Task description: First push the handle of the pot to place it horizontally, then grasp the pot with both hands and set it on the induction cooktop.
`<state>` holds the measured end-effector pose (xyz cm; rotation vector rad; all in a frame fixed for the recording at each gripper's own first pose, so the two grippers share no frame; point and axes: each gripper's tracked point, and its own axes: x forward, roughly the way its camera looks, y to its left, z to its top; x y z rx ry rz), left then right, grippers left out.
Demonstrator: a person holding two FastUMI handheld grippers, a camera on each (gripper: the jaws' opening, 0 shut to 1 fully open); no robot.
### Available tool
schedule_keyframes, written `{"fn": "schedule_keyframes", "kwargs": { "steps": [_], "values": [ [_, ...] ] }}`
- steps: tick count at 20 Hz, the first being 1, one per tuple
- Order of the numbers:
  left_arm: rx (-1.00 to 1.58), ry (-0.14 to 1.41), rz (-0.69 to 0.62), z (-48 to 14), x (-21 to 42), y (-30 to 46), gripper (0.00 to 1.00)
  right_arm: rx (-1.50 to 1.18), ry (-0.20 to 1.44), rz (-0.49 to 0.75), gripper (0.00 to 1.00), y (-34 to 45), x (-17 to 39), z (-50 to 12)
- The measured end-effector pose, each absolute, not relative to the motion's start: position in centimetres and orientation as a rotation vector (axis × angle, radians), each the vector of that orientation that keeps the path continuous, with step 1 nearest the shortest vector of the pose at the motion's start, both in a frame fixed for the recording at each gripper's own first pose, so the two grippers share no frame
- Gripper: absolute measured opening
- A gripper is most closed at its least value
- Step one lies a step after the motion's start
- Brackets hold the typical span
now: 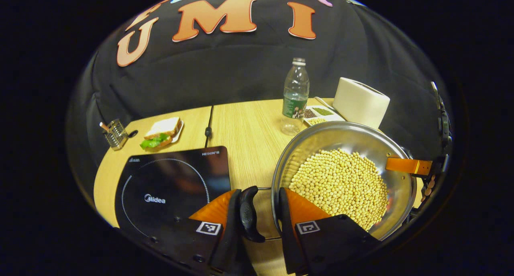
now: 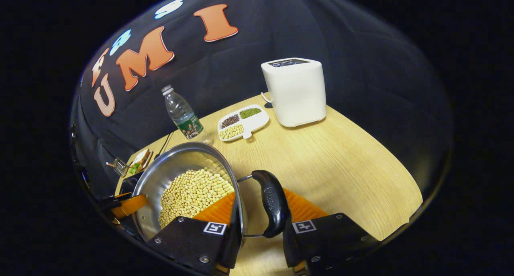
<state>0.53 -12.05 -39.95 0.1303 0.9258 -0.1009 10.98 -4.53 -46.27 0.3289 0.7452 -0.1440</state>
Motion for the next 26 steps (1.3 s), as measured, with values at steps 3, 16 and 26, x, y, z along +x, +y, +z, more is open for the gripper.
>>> {"fn": "schedule_keyframes", "kwargs": {
  "steps": [3, 16, 26],
  "values": [
    [0.111, 0.937, -0.093, -37.5, 0.7, -10.9, 0.52, 0.329, 0.725, -0.130, 0.45, -3.1, 11.1, -43.9],
    [0.107, 0.884, 0.017, -27.9, 0.8, 2.1, 0.51, 0.311, 0.682, -0.007, 0.45, 10.6, 13.8, -36.4],
    [0.133, 0.893, 0.116, -26.8, -1.4, 13.3, 0.54, 0.298, 0.729, 0.093, 0.45, 21.4, 14.4, -37.2]
  ]
}}
